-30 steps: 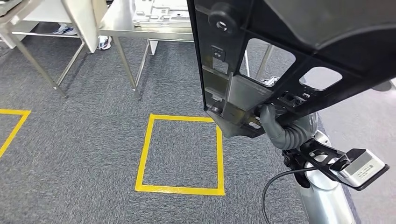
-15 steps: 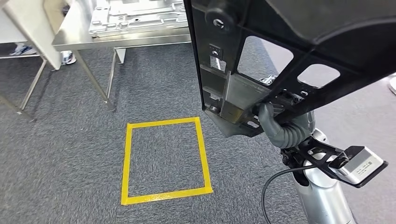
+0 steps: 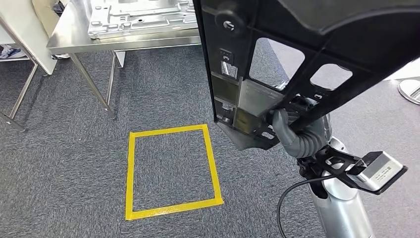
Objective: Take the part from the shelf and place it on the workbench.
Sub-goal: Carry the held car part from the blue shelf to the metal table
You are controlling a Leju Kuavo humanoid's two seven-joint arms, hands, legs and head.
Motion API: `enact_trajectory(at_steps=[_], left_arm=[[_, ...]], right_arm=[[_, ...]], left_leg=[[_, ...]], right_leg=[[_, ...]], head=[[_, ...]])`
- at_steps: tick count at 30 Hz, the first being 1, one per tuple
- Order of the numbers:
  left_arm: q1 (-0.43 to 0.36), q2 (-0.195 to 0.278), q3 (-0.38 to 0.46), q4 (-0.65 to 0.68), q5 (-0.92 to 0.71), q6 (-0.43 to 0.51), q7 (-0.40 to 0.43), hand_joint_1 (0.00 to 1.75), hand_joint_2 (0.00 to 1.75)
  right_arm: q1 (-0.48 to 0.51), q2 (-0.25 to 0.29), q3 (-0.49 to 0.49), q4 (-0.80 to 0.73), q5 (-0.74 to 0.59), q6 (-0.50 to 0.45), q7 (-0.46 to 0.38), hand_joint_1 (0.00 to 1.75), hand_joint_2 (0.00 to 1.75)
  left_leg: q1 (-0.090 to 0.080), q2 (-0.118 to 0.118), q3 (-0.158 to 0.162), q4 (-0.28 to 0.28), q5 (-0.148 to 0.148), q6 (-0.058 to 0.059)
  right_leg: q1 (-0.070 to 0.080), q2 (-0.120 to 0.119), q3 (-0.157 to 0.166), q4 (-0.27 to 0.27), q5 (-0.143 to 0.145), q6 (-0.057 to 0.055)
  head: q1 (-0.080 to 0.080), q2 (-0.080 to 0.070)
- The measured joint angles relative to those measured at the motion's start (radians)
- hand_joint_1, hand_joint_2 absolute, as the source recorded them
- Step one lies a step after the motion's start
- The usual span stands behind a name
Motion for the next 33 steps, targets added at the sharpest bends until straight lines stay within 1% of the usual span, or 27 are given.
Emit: enact_trajectory(at_steps=[1,2,4,5,6,7,8,10,11,12,13,15,16,17,18,20,21,22,23,25,26,27,28,29,31,32,33], left_arm=[[0.0,0.0,0.0,0.0,0.0,0.0,-0.001,0.0,1.75],[-0.001,0.0,0.0,0.0,0.0,0.0,-0.002,0.0,1.75],[-0.002,0.001,0.0,0.0,0.0,0.001,-0.003,0.0,1.75],[-0.002,0.001,0.0,0.0,0.0,0.001,-0.003,0.0,1.75],[-0.001,0.001,0.0,0.0,0.0,0.002,-0.004,0.0,1.75],[-0.002,0.001,0.0,0.0,0.0,0.002,-0.004,0.0,1.75],[-0.001,0.001,0.0,0.0,0.0,0.003,-0.004,0.0,1.75],[0.0,0.001,0.0,0.0,0.001,0.004,-0.005,0.0,1.75],[0.002,0.001,0.0,0.0,0.001,0.005,-0.005,0.0,1.75],[0.005,0.001,0.0,0.0,0.001,0.005,-0.005,0.0,1.75],[0.007,0.001,0.0,0.0,0.001,0.005,-0.005,0.0,1.75],[0.009,0.002,0.0,0.0,0.001,0.005,-0.005,0.0,1.75],[0.009,0.002,0.001,0.0,0.001,0.005,-0.006,0.0,1.75],[0.007,0.003,0.001,0.0,0.001,0.005,-0.006,0.0,1.75],[0.006,0.004,0.001,0.0,0.0,0.005,-0.007,0.0,1.75],[0.003,0.004,0.001,0.0,0.0,0.005,-0.008,0.0,1.75],[0.004,0.004,0.001,0.0,0.0,0.005,-0.008,0.0,1.75],[0.005,0.004,0.001,0.0,0.0,0.005,-0.008,0.0,1.75],[0.006,0.004,0.001,0.0,0.0,0.005,-0.008,0.0,1.75],[0.006,0.004,0.001,0.0,0.0,0.005,-0.008,0.0,1.75],[0.006,0.004,0.001,0.0,0.0,0.005,-0.008,0.0,1.75],[0.007,0.004,0.001,0.0,0.0,0.005,-0.008,0.0,1.75],[0.008,0.003,0.001,0.0,0.0,0.005,-0.008,0.0,1.75],[0.009,0.003,0.001,0.0,0.0,0.005,-0.008,0.0,1.75],[0.01,0.002,0.001,0.0,0.0,0.005,-0.008,0.0,1.75],[0.009,0.003,0.001,0.0,0.0,0.005,-0.008,0.0,1.75],[0.009,0.003,0.001,0.0,0.0,0.005,-0.008,0.0,1.75]], right_arm=[[-0.001,0.0,0.0,0.0,0.001,0.0,0.0,1.75,1.75],[-0.001,0.001,0.0,0.0,0.001,0.0,-0.001,1.75,1.75],[-0.001,0.001,0.0,0.0,0.002,0.0,-0.001,1.75,1.75],[0.0,0.002,0.0,-0.001,0.002,0.0,-0.001,1.75,1.75],[-0.001,0.002,0.0,-0.001,0.003,0.0,-0.002,1.75,1.75],[-0.002,0.003,0.0,-0.001,0.003,0.0,-0.003,1.75,1.75],[-0.003,0.005,0.0,-0.002,0.003,0.0,-0.003,1.75,1.75],[-0.003,0.009,0.001,-0.001,0.003,0.002,-0.003,1.75,1.75],[-0.002,0.01,0.001,0.0,0.003,0.002,-0.003,1.75,1.75],[-0.002,0.01,0.001,0.002,0.004,0.003,-0.002,1.75,1.75],[-0.001,0.01,0.001,0.003,0.006,0.003,-0.001,1.75,1.75],[-0.002,0.011,0.001,0.005,0.013,0.002,0.001,1.75,1.75],[-0.002,0.011,0.001,0.006,0.016,0.001,0.002,1.75,1.75],[-0.003,0.011,0.001,0.007,0.019,0.0,0.004,1.75,1.75],[-0.003,0.011,0.001,0.008,0.021,-0.001,0.006,1.75,1.75],[-0.005,0.011,0.0,0.009,0.023,-0.002,0.01,1.75,1.75],[-0.006,0.011,0.0,0.009,0.023,-0.002,0.011,1.75,1.75],[-0.008,0.011,0.0,0.01,0.024,-0.002,0.011,1.75,1.75],[-0.01,0.011,0.0,0.01,0.024,-0.002,0.011,1.75,1.75],[-0.011,0.011,-0.001,0.011,0.024,-0.002,0.011,1.75,1.75],[-0.01,0.011,-0.001,0.012,0.024,-0.002,0.011,1.75,1.75],[-0.009,0.011,-0.001,0.013,0.024,-0.002,0.011,1.75,1.75],[-0.009,0.011,-0.001,0.014,0.024,-0.002,0.011,1.75,1.75],[-0.009,0.011,-0.001,0.015,0.024,-0.002,0.011,1.75,1.75],[-0.008,0.01,-0.002,0.016,0.024,-0.002,0.011,1.75,1.75],[-0.007,0.009,-0.003,0.017,0.024,-0.002,0.011,1.75,1.75],[-0.007,0.009,-0.003,0.019,0.024,-0.002,0.011,1.75,1.75]], left_leg=[[-0.002,0.001,0.002,0.001,-0.005,-0.005],[-0.004,0.002,0.003,0.002,-0.009,-0.012],[-0.006,0.005,0.007,0.001,-0.016,-0.024],[-0.005,0.006,0.011,0.0,-0.019,-0.03],[-0.003,0.006,0.011,0.009,-0.026,-0.035],[-0.001,0.005,0.002,0.037,-0.04,-0.04],[0.001,0.003,-0.022,0.09,-0.063,-0.043],[0.002,0.0,-0.103,0.235,-0.115,-0.047],[0.002,0.0,-0.142,0.29,-0.126,-0.048],[0.002,0.0,-0.163,0.309,-0.113,-0.047],[0.002,0.0,-0.165,0.285,-0.079,-0.043],[-0.005,0.009,-0.123,0.154,0.016,-0.027],[-0.01,0.017,-0.097,0.089,0.044,-0.017],[-0.016,0.024,-0.079,0.047,0.054,-0.009],[-0.02,0.028,-0.071,0.028,0.048,-0.003],[-0.02,0.017,-0.062,0.012,0.036,0.007],[-0.018,0.01,-0.053,0.006,0.033,0.012],[-0.014,0.004,-0.04,0.0,0.029,0.017],[-0.011,-0.003,-0.027,-0.004,0.025,0.02],[-0.009,-0.017,-0.008,-0.007,0.01,0.023],[-0.008,-0.026,0.002,-0.007,0.0,0.021],[-0.006,-0.036,0.014,-0.007,-0.01,0.017],[-0.002,-0.046,0.028,-0.007,-0.021,0.013],[0.001,-0.056,0.045,-0.006,-0.033,0.007],[0.007,-0.075,0.072,-0.005,-0.059,-0.006],[0.009,-0.083,0.081,-0.005,-0.071,-0.014],[0.01,-0.089,0.087,-0.007,-0.08,-0.023]], right_leg=[[0.002,-0.005,0.029,-0.06,0.018,-0.004],[0.004,-0.009,0.047,-0.096,0.024,-0.009],[0.009,-0.006,0.053,-0.109,0.018,-0.021],[0.008,-0.004,0.057,-0.112,0.016,-0.027],[0.007,-0.002,0.063,-0.115,0.015,-0.034],[0.006,0.0,0.071,-0.119,0.013,-0.04],[0.005,0.001,0.079,-0.123,0.011,-0.046],[0.008,0.005,0.09,-0.123,0.001,-0.054],[0.011,0.007,0.097,-0.123,-0.005,-0.056],[0.013,0.009,0.105,-0.123,-0.013,-0.057],[0.015,0.01,0.116,-0.122,-0.021,-0.057],[0.019,0.007,0.143,-0.124,-0.041,-0.056],[0.022,0.005,0.154,-0.125,-0.052,-0.053],[0.023,0.001,0.16,-0.126,-0.06,-0.049],[0.024,-0.003,0.165,-0.126,-0.065,-0.043],[0.024,-0.011,0.171,-0.124,-0.068,-0.032],[0.023,-0.011,0.169,-0.108,-0.068,-0.027],[0.021,-0.009,0.155,-0.075,-0.07,-0.023],[0.019,-0.006,0.126,-0.022,-0.079,-0.018],[0.011,-0.002,0.035,0.11,-0.119,-0.008],[0.006,-0.001,-0.007,0.157,-0.142,-0.003],[0.001,-0.001,-0.037,0.174,-0.153,0.003],[-0.003,-0.001,-0.049,0.158,-0.145,0.008],[-0.008,0.001,-0.046,0.109,-0.113,0.012],[-0.016,0.019,-0.024,-0.021,-0.003,0.019],[-0.017,0.027,-0.016,-0.066,0.038,0.017],[-0.015,0.033,-0.012,-0.089,0.06,0.012]], head=[[-0.001,0.0],[-0.001,0.0],[-0.002,0.0],[-0.002,0.0],[-0.003,0.0],[-0.005,0.0],[-0.008,0.0],[-0.011,0.0],[-0.011,0.0],[-0.011,0.0],[-0.011,0.0],[-0.011,0.0],[-0.01,0.0],[-0.009,0.0],[-0.007,0.0],[-0.005,0.0],[-0.003,0.0],[-0.002,0.0],[0.0,0.0],[0.002,0.0],[0.002,0.0],[0.002,0.0],[0.002,0.0],[0.002,0.0],[0.004,0.0],[0.005,0.0],[0.005,0.0]])
